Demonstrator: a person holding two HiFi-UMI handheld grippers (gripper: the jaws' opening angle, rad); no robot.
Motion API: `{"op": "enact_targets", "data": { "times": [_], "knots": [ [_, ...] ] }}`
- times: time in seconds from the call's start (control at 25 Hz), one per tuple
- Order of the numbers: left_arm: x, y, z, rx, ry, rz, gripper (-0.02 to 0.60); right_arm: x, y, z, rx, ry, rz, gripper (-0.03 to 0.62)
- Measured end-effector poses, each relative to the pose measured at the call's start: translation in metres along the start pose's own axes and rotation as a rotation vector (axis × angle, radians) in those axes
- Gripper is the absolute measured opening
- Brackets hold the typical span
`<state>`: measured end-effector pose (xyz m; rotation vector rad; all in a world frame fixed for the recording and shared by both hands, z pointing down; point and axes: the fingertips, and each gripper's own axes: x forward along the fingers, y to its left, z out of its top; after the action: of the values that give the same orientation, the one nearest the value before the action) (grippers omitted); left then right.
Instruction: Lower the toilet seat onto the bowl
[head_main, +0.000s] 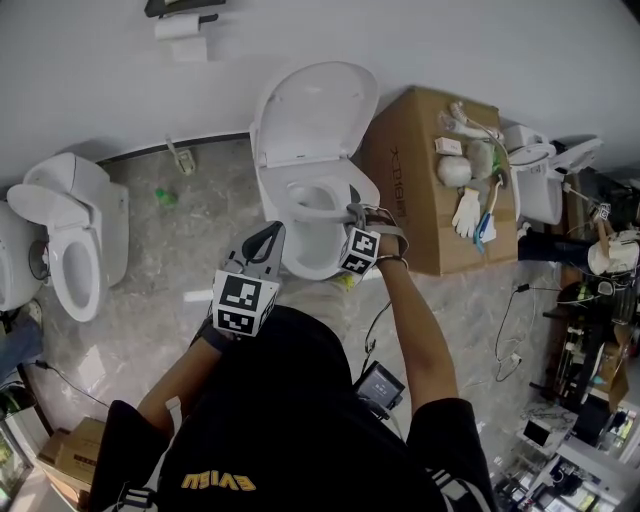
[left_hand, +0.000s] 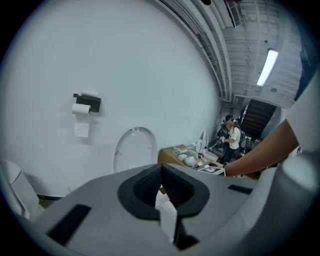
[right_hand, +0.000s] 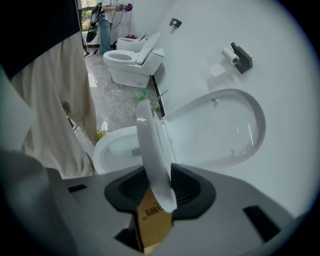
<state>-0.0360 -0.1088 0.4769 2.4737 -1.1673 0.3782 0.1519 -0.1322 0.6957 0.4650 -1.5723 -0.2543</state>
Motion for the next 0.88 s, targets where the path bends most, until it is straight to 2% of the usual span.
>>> {"op": "enact_targets", "data": {
  "times": [0.48, 0.88],
  "knots": [
    [0.002, -0.007, -0.009, -0.012, 0.014, -0.015, 0.011, 0.004, 0.030, -0.009, -0.009, 0.023, 0.013, 0.130],
    [-0.005, -0.005, -0.012, -0.032, 0.012, 0.001, 0.011, 0.011, 0.060, -0.019, 0.060, 0.042, 0.055, 0.152]
  ]
}}
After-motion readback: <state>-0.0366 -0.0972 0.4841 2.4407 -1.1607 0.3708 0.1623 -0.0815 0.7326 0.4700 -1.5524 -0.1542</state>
